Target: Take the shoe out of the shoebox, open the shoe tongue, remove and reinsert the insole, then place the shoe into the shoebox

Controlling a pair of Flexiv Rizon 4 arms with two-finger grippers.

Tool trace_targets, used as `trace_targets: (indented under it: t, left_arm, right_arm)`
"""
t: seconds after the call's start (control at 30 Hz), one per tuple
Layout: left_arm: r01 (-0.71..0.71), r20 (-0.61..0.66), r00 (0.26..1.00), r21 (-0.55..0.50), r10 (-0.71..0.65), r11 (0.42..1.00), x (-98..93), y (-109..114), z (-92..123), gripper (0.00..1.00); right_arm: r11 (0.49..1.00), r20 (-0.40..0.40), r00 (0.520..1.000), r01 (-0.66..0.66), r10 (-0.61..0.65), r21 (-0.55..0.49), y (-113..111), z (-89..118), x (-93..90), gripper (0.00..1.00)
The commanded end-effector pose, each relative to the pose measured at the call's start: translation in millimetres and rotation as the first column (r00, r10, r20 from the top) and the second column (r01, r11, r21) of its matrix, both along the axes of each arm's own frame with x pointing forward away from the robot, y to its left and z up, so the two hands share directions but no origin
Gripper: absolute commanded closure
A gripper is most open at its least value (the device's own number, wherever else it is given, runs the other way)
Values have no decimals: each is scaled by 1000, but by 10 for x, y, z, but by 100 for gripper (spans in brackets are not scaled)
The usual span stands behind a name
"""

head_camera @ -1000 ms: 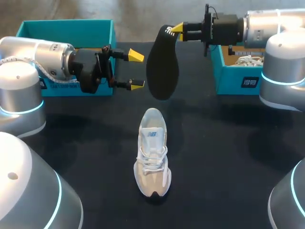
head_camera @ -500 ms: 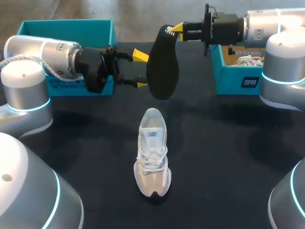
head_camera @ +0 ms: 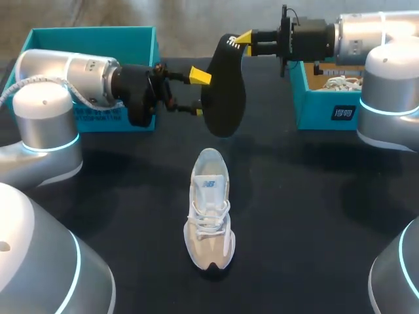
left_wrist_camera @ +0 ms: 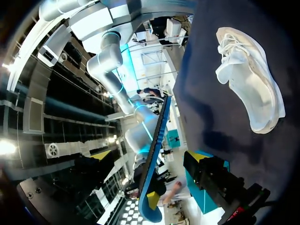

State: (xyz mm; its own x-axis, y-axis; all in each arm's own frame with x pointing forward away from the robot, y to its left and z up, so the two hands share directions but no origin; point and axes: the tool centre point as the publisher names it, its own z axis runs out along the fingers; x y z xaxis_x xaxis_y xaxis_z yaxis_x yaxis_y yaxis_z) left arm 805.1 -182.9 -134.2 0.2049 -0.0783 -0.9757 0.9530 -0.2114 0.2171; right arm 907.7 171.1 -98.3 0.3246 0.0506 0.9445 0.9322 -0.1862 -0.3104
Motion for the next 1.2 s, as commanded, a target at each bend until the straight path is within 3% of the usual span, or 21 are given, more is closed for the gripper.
trace_targets:
  t: [0.03,0.17,0.23,0.3,0.67,0.87,1.03,1.2]
  left_arm:
    - [0,19,1000,-2,0,1000,6,-66,53,0]
    - [6,24,1000,-5,-6,1000,-3,-78,85,15]
    - [8,26,1000,-4,-7,1000,2,-83,77,30]
    - [5,30,1000,-2,-5,1000,4,-83,73,39]
    - [6,56,998,-19,-5,1000,-53,-84,174,60]
    - [11,63,998,-24,-9,1000,-94,-99,190,66]
    - [4,67,998,-20,-2,1000,-81,-97,172,83]
    - [-2,70,998,-21,3,1000,-65,-92,177,83]
  right_arm:
    - [1000,0,1000,2,-2,-1,14,-1,-1,100]
    - [1000,0,1000,2,-2,-1,14,-1,-1,100]
    - [1000,0,1000,2,-2,-1,14,-1,-1,100]
    - [1000,0,1000,2,-2,-1,14,-1,-1,100]
    - [1000,0,1000,2,-2,-1,14,-1,-1,100]
    - [1000,0,1000,2,-2,-1,14,-1,-1,100]
    - [1000,0,1000,2,-2,-1,14,-1,-1,100]
    - [1000,0,1000,2,-2,-1,14,-1,-1,100]
